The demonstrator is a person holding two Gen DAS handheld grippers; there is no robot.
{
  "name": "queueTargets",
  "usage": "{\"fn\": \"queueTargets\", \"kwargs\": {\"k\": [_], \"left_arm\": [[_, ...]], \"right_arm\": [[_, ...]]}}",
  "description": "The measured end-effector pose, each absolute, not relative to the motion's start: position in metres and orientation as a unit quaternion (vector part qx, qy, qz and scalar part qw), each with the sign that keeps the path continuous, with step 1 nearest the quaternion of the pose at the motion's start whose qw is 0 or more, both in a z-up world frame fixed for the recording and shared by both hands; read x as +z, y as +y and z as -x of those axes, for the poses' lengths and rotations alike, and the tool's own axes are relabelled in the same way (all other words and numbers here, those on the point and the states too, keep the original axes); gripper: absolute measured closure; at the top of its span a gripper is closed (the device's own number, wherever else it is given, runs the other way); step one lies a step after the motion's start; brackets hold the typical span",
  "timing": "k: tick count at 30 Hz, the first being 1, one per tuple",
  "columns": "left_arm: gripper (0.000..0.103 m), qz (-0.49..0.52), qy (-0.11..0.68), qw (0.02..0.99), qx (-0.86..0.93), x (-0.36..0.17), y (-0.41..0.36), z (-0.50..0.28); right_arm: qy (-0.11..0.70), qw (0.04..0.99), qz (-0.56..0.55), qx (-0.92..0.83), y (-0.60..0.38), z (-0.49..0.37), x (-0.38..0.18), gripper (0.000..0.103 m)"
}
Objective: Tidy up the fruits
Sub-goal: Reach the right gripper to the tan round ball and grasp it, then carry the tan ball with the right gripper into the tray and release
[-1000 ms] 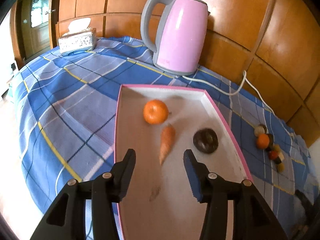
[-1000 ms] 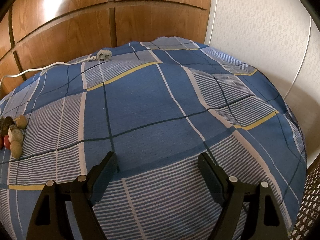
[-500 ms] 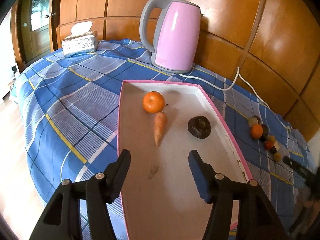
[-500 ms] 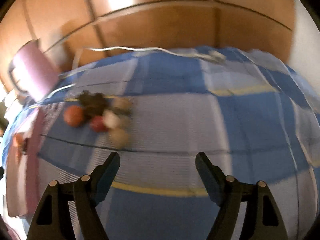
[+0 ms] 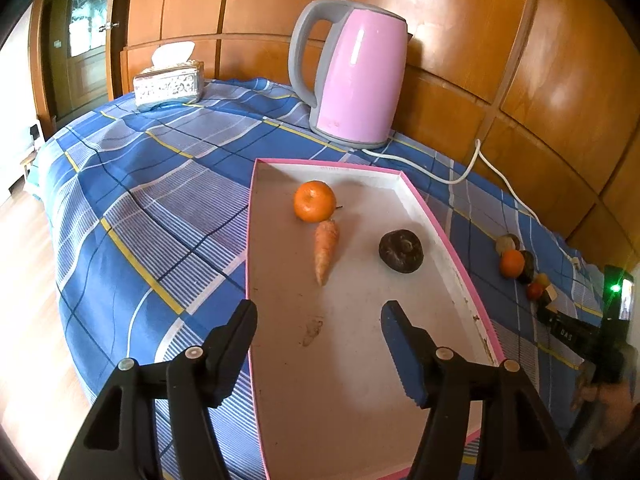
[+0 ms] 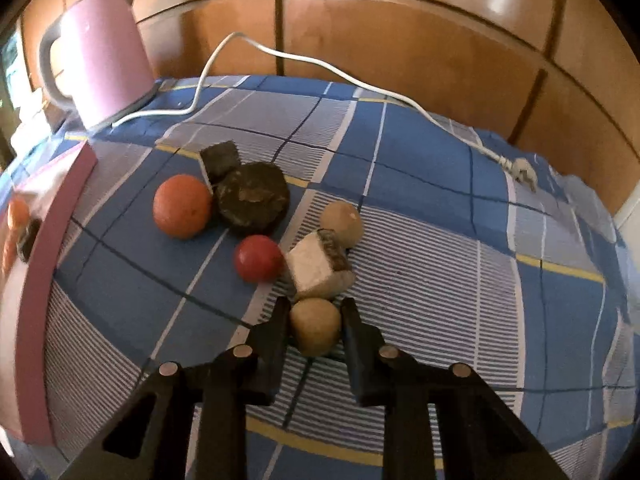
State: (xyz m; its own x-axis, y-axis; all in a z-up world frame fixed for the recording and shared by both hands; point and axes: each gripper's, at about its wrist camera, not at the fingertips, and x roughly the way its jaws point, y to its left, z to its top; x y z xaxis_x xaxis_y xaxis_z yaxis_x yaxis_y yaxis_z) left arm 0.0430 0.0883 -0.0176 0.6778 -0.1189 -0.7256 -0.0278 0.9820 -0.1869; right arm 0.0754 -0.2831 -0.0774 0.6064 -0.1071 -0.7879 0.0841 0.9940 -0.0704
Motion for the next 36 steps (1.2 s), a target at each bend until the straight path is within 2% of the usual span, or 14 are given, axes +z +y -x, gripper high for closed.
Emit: {"fn": "queueTargets", "kwargs": {"k": [9,26,36], "left_arm": [[0.037,0.097,0.403,0.91,-0.025,-0.019,0.089,-0.037],[0.026,0.119,0.409,0.905,0.003,-0.028,0.1,-0.031],[0.026,0.128,0.406,0.905,0.011,-0.03,0.108,-0.03]], "right_arm": [[0.435,0.899,-0.007,-0.041,-0.288,-0.06,-0.076,0.078],[0.44,0.897,-0.03,0.005,-0.274,-0.031,-0.075,0.078],[0.404,0.907,-0.022,0.115,-0.211,-0.033,-0.034,0.078]]}}
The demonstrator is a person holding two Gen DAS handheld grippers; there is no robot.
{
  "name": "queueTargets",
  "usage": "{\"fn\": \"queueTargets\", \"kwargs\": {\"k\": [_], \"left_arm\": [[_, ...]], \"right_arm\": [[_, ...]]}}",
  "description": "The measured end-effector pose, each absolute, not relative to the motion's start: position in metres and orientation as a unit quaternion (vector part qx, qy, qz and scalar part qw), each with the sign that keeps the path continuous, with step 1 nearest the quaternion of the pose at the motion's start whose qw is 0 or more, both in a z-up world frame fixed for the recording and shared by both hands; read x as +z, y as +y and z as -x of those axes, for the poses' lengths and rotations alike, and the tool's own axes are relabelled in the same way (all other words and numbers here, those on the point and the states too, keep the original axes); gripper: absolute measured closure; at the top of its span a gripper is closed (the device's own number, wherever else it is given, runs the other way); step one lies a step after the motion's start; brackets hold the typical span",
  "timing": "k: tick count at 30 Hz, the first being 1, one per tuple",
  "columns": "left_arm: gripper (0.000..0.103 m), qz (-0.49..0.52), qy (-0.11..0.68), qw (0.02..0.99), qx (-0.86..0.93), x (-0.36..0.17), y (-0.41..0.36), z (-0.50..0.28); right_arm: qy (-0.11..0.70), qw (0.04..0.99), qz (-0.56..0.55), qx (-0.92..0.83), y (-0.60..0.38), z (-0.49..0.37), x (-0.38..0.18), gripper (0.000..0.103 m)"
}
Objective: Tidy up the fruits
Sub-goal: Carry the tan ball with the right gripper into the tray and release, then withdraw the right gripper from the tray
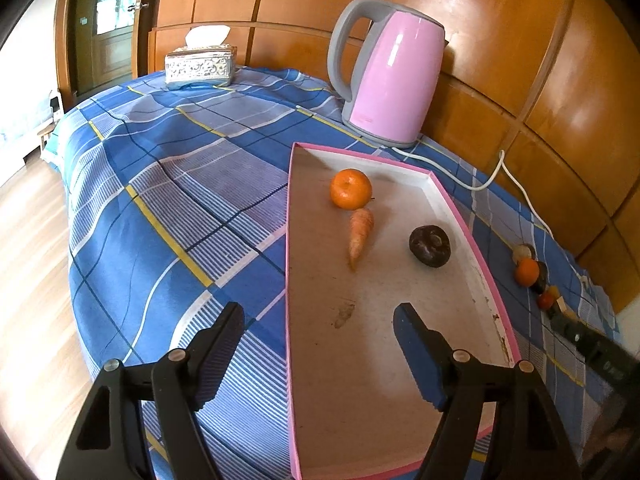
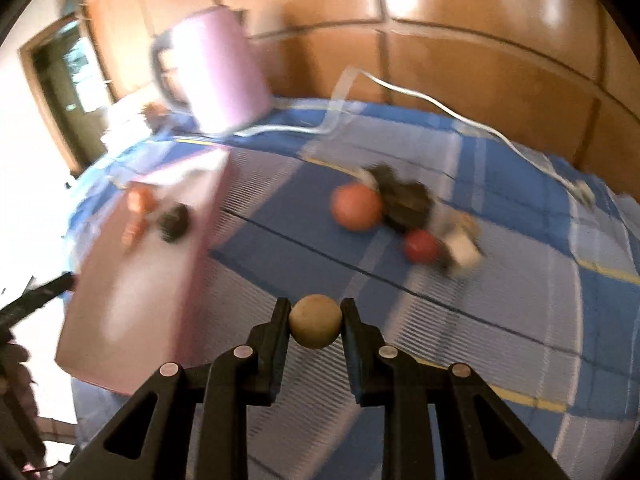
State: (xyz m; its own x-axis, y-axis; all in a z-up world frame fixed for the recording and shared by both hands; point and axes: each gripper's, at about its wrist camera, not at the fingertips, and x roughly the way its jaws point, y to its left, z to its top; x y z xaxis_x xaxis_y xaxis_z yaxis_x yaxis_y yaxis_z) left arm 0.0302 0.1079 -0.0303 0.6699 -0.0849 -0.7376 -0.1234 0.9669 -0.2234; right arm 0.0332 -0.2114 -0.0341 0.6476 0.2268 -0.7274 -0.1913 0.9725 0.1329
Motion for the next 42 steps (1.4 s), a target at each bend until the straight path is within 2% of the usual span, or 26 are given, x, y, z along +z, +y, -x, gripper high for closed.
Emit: {"fn": "queueTargets", "kwargs": {"k": [8,18,23,27,42], "left_arm": [[0.026,0.132,0.408,0.904,0.014,-0.033,0.112,-0.03],[0.026,0.136,0.412,0.901,0.021,-0.038,0.117,-0.031],[0.026,0.136,0.412,0.901,0.023,-0.039,0.117,-0.032],[0.026,0.136,0.412,0.901,0.023,-0.039,0.117,-0.032],[0.026,0.136,0.412,0.901,0.022,-0.04,0.113,-0.03]], "right_arm": [[0.388,0.897,0.028,0.21,-0.136,-0.051,-0.014,0.078],[0.403,0.886,0.073,0.217,-0.092,-0.072,-0.034,0.078],[0.408,0.884,0.088,0.211,-0.09,-0.073,-0.041,0.077],[0.411,0.885,0.079,0.206,-0.091,-0.073,-0.043,0.066],[0.393,0.904,0.034,0.167,-0.125,-0.056,-0.032,0.065]]}}
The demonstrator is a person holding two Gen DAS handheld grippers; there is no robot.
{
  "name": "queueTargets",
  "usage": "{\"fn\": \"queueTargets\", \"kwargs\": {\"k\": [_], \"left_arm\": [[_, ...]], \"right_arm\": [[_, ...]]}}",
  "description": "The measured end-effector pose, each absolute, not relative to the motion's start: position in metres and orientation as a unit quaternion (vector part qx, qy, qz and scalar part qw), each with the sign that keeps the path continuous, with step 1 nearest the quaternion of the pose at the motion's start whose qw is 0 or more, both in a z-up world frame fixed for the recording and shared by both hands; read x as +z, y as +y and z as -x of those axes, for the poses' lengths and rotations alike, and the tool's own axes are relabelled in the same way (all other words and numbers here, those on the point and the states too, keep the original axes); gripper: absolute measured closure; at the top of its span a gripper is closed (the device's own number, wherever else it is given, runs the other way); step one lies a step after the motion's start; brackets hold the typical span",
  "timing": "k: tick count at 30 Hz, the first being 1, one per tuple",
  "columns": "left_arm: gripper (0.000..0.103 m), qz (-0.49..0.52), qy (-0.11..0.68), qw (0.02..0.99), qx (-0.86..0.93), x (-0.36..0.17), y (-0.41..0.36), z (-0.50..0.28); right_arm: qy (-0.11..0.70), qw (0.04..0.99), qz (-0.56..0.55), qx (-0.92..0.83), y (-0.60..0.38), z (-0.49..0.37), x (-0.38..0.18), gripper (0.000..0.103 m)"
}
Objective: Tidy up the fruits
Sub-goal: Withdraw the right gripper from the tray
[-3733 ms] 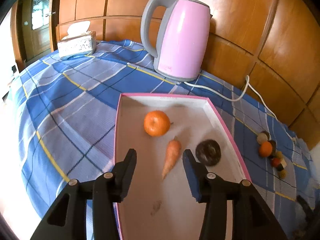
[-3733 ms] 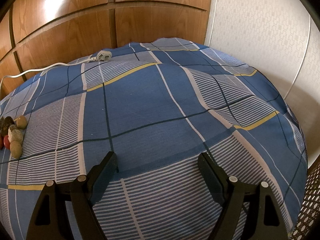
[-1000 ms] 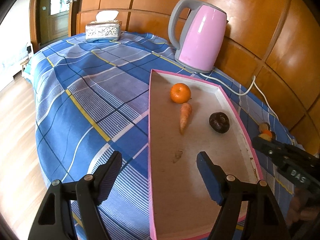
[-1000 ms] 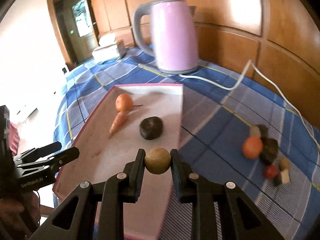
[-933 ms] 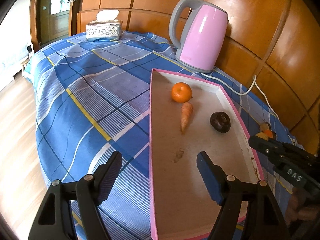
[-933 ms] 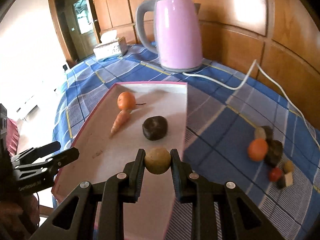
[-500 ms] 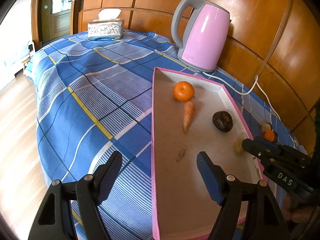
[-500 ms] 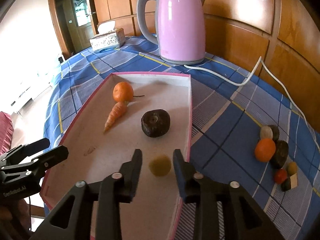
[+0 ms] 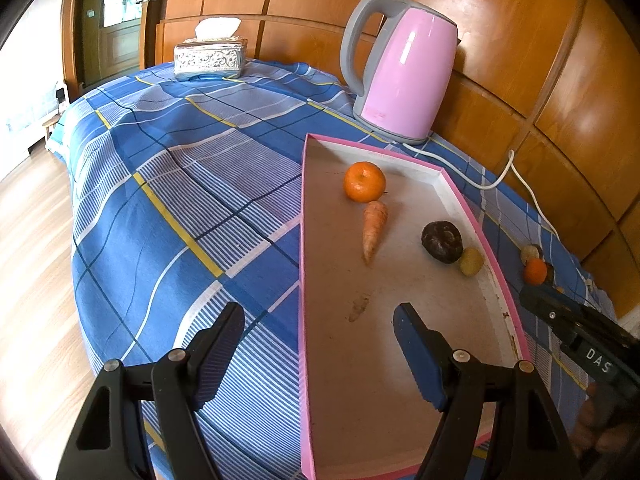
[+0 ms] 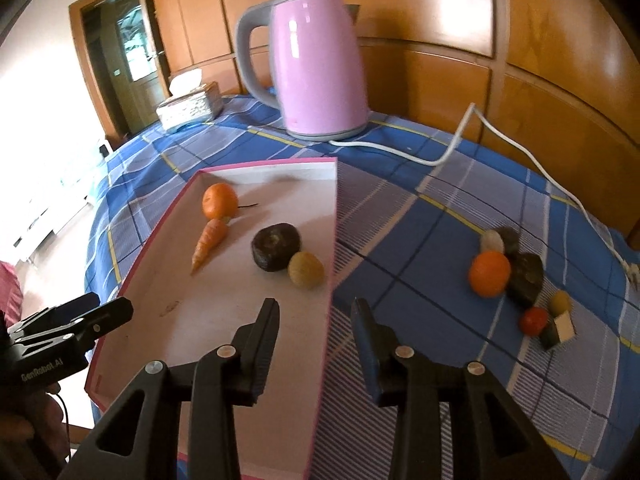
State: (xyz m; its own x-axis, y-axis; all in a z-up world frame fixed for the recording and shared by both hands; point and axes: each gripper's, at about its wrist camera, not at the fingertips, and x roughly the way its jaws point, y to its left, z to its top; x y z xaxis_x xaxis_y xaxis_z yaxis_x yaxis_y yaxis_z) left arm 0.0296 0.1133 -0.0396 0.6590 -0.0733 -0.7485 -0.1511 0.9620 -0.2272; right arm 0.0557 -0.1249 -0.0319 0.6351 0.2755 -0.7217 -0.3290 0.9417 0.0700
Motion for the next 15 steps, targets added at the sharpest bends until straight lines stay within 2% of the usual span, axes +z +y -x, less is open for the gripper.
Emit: {"fn": "queueTargets", "kwargs": {"k": [15], "left_arm": [[0.026,0.135,0.413,0.901,0.017,-0.036,0.11,-0.029]], "right_arm": [[0.382,0.92,0.0,0.091,-0.18,-0.037,-0.029,0.065]]}}
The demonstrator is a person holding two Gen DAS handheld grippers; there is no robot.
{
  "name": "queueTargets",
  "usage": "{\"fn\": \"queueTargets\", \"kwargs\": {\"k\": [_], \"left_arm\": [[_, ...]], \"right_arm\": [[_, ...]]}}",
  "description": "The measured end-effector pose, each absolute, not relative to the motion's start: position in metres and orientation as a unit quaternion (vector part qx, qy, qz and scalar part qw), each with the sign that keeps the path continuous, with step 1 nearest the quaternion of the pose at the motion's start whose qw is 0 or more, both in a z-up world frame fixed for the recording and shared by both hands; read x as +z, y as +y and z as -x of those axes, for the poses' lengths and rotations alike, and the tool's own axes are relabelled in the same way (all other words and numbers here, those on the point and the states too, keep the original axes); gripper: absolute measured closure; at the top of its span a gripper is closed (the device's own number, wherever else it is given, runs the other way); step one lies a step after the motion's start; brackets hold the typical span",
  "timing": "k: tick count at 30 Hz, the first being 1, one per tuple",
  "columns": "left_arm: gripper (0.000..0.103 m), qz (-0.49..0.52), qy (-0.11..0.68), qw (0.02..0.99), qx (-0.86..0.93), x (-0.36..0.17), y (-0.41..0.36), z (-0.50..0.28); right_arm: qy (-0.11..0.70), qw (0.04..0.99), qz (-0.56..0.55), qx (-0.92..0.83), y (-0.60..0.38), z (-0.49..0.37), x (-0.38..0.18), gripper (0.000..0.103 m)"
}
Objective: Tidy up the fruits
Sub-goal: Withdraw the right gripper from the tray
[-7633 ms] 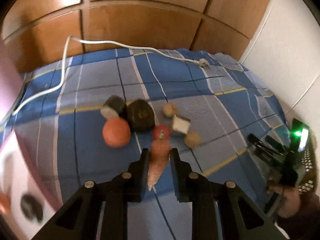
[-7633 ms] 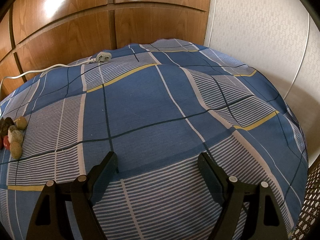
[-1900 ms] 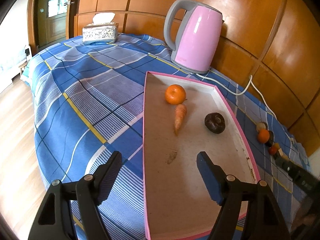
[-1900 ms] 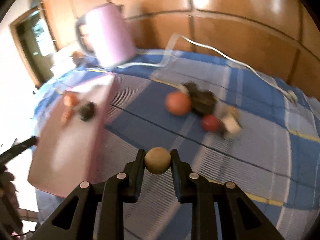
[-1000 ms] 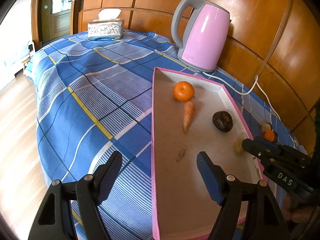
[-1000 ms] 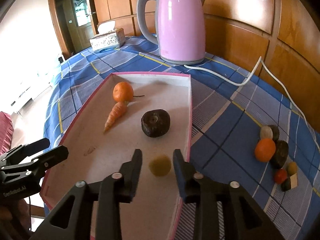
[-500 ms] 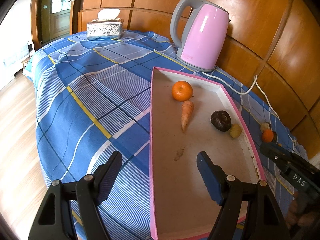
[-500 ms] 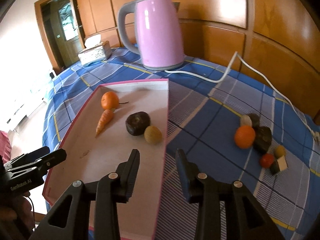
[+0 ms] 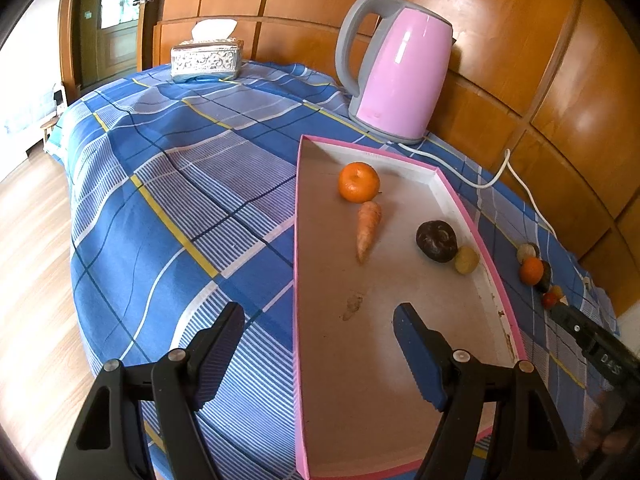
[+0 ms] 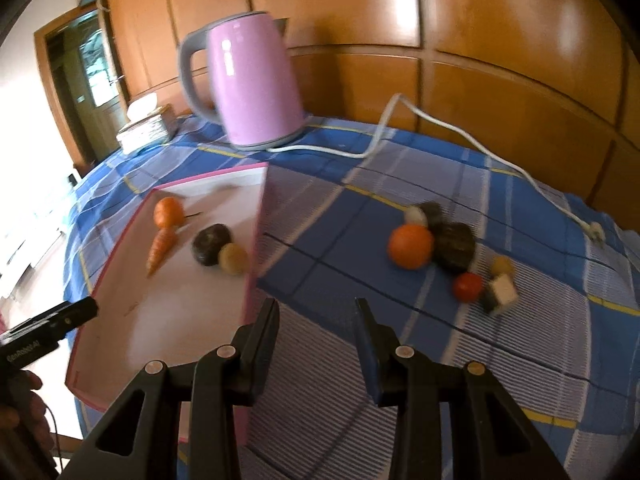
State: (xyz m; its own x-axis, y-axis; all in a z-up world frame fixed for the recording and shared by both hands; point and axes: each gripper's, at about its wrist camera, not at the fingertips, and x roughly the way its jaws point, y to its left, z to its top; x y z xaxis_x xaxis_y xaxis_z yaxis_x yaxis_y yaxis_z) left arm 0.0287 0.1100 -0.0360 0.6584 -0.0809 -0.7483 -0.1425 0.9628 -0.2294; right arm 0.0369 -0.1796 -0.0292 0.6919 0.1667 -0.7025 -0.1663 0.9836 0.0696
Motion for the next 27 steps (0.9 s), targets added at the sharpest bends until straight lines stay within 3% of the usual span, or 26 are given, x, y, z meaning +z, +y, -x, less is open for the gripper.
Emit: {"fn": "queueTargets", "kwargs": {"k": [14,27], "left_arm": [[0.026,0.136,0.412,0.901,0.013,-0.034,0.108,-0.03],[0.026,0.09,0.402,0.91,-0.054,-0.011,0.069,-0.044]], "right_arm": [[0.385,0.914,-0.061,-0.115,-0.303,-0.004,-0.043,0.065],[0.376,0.839,-0.135,-0.37,-0.429,0.062,-0.075,0.065]]}}
